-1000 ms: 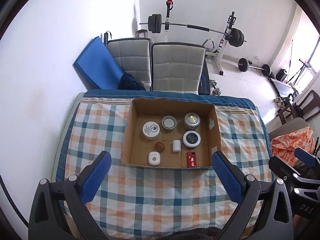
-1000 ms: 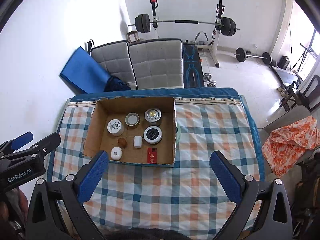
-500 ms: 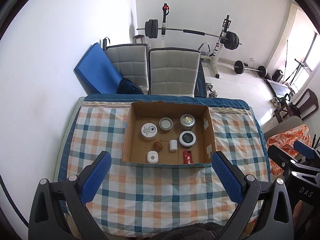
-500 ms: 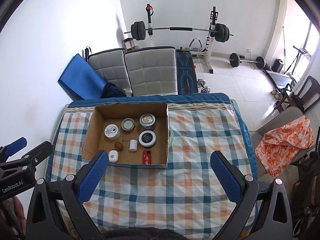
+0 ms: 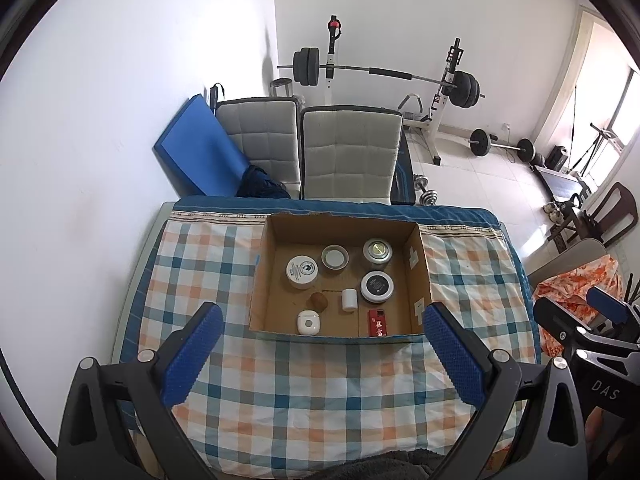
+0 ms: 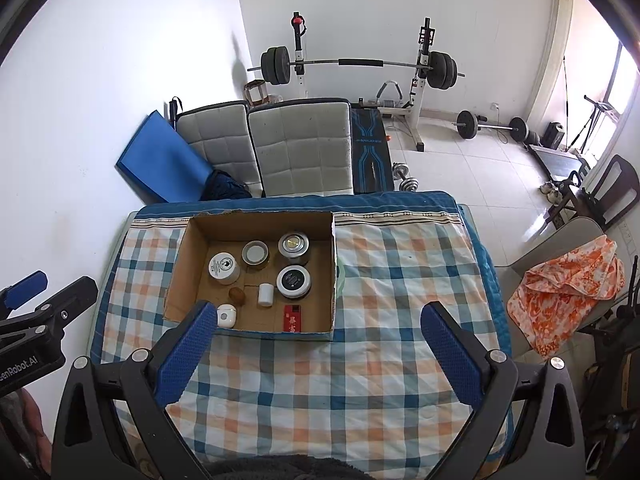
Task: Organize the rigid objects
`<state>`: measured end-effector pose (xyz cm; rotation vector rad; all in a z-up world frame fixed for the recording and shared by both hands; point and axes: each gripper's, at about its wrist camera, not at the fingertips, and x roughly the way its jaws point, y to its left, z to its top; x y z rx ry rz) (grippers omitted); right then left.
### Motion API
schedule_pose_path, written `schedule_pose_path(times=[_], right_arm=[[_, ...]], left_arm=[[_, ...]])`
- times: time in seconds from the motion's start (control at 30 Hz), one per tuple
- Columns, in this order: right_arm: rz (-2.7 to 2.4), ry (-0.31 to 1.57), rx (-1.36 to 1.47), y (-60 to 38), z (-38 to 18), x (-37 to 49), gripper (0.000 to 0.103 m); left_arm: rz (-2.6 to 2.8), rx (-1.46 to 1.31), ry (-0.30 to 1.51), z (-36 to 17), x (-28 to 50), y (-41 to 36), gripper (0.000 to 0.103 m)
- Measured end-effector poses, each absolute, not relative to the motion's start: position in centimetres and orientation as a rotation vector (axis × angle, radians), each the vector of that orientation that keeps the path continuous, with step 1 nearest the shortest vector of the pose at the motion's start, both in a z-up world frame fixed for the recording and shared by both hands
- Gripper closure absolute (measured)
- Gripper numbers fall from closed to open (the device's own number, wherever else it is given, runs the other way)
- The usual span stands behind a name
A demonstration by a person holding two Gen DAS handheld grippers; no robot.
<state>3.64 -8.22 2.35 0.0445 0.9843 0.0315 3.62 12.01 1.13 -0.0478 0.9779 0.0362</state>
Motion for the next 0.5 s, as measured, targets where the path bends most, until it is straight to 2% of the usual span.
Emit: schedule_pose_path(times=[0.5], right_arm=[[0.019,0.985,0.039,-8.82,2.27,3.33,0.000]], left_arm=[[0.031,-0.040,0.982,0.95,3.64,11.83,0.000]])
